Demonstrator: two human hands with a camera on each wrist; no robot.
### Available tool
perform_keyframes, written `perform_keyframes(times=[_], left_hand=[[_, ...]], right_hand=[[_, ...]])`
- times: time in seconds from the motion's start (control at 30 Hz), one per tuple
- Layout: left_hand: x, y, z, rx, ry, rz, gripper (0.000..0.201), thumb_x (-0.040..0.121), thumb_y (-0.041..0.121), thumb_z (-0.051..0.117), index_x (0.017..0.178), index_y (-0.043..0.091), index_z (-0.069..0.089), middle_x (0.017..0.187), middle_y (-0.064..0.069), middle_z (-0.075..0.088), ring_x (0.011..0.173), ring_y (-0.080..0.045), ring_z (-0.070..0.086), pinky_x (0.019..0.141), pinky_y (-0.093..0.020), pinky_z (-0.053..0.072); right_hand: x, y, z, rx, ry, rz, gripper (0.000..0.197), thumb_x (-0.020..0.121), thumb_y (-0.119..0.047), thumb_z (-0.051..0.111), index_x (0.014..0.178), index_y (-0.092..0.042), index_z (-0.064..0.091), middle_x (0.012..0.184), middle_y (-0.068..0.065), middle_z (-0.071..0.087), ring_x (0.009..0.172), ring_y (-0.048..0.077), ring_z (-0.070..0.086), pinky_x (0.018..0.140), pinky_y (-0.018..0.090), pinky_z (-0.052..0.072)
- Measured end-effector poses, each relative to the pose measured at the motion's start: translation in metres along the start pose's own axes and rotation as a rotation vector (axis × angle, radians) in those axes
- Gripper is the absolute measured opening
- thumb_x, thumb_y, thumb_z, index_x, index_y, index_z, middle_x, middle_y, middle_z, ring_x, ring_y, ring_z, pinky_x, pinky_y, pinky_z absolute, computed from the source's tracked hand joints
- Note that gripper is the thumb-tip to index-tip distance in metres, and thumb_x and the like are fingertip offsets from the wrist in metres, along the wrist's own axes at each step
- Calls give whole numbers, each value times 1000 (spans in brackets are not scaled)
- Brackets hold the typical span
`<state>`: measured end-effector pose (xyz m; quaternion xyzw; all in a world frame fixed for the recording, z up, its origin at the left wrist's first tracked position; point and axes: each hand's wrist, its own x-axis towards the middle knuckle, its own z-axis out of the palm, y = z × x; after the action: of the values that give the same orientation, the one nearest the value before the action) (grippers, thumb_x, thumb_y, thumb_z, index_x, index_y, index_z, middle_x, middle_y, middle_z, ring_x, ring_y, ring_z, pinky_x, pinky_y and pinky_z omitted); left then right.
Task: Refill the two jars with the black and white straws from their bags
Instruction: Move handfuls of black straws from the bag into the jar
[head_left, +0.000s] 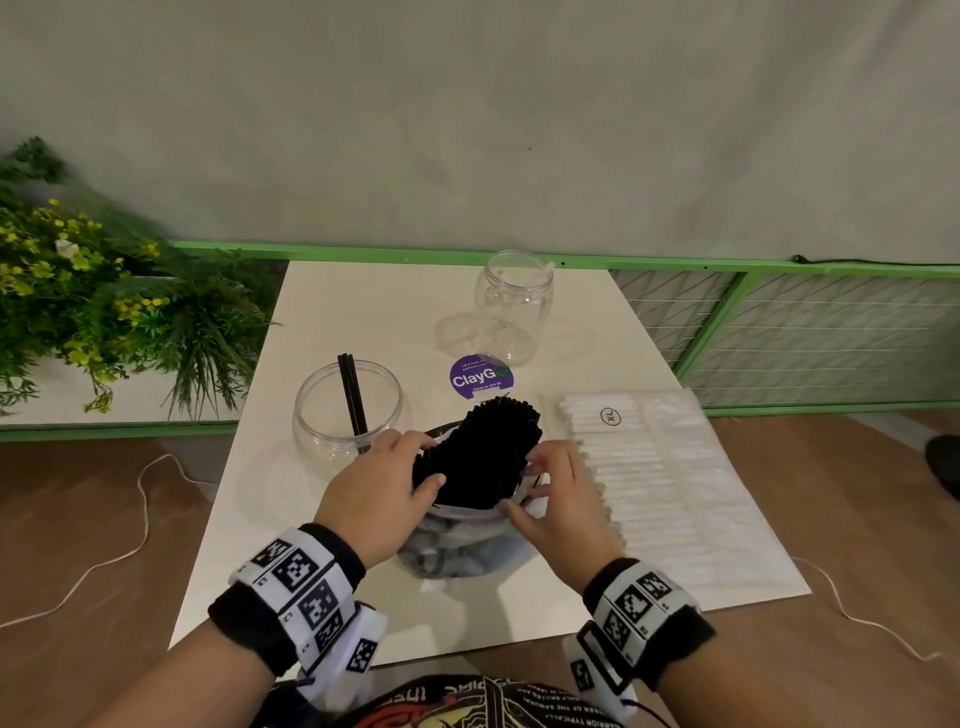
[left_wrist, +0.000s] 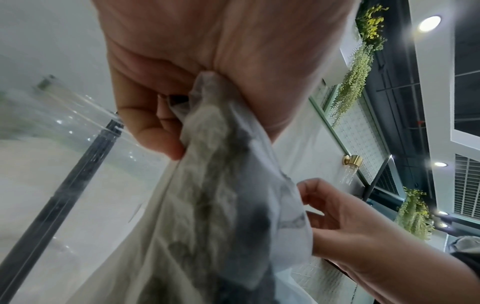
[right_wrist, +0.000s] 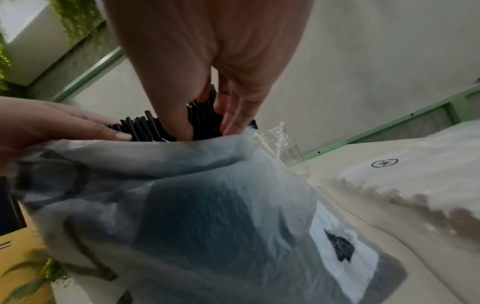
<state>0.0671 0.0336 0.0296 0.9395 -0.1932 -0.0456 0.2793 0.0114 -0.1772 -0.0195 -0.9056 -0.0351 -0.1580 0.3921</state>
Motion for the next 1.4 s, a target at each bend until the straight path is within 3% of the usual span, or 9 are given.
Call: perform_keyframes(times=[0.1, 0.2, 0.47, 0.63, 0.73, 0.9, 1.1, 1.23, 1.4], left_hand=[[0, 1, 1, 12, -12, 20, 37, 93, 37, 52, 126, 23, 47, 116, 1, 50, 94, -22, 58, 75, -32, 46], [-2, 1, 2, 15, -19, 35, 38, 93, 37, 52, 127, 23, 47, 115, 0, 49, 96, -22, 58, 76, -32, 46], [-4, 1, 4, 14, -32, 26, 39, 93, 40, 50, 128, 25, 45, 118, 4, 48, 98, -19, 57, 80, -33, 48], [-5, 6, 3, 34, -31, -10, 45, 87, 54, 51, 124, 29, 45, 116, 8, 50, 101, -15, 57, 79, -30, 48], [-3, 13, 0, 96, -33, -74, 61, 77, 74, 42, 118, 29, 48, 112, 10, 52, 99, -13, 58, 75, -29, 47], [7, 20, 1, 309, 5, -130, 78, 68, 89, 18, 101, 26, 51, 97, 7, 56, 92, -17, 61, 69, -31, 44], [10, 17, 8, 400, 57, -70, 76, 70, 75, 5, 98, 24, 54, 90, 4, 57, 82, -20, 63, 59, -28, 37], [11, 11, 2, 339, 40, -32, 61, 83, 64, 14, 104, 24, 55, 93, 3, 58, 85, -23, 62, 60, -29, 38], [12, -4, -5, 189, 65, -22, 35, 96, 45, 34, 110, 23, 56, 98, 0, 60, 85, -24, 60, 66, -33, 45]], right_hand=[[6, -4, 4, -95, -99, 49, 57, 72, -19, 79, 119, -14, 48, 114, -5, 45, 101, 5, 46, 87, 15, 43], [10, -8, 8, -266, -218, 48, 64, 74, -30, 75, 128, -13, 46, 122, 2, 52, 111, 20, 44, 95, 28, 40], [21, -12, 22, -375, -187, -15, 48, 73, -34, 73, 112, -9, 61, 104, 3, 65, 99, 27, 49, 83, 40, 47], [21, -18, 21, -325, -231, -62, 53, 83, -48, 41, 114, -10, 61, 106, 4, 63, 101, 27, 51, 87, 38, 46], [26, -26, 19, -349, -221, -161, 46, 82, -37, 37, 104, -7, 64, 95, 7, 65, 88, 29, 55, 80, 38, 48], [24, -27, 26, -276, -174, -218, 21, 81, -11, 61, 101, -7, 66, 88, 5, 63, 81, 19, 46, 72, 25, 37], [22, -16, 27, -191, -186, -158, 21, 76, -6, 71, 97, -7, 67, 89, 5, 64, 82, 22, 51, 72, 20, 37], [20, -11, 27, -266, -223, -123, 23, 77, 1, 65, 99, -7, 67, 91, 8, 66, 84, 30, 55, 73, 37, 48], [35, -18, 3, -41, 28, -17, 6, 90, -15, 60, 94, -11, 61, 84, 6, 64, 78, 23, 56, 68, 28, 41]])
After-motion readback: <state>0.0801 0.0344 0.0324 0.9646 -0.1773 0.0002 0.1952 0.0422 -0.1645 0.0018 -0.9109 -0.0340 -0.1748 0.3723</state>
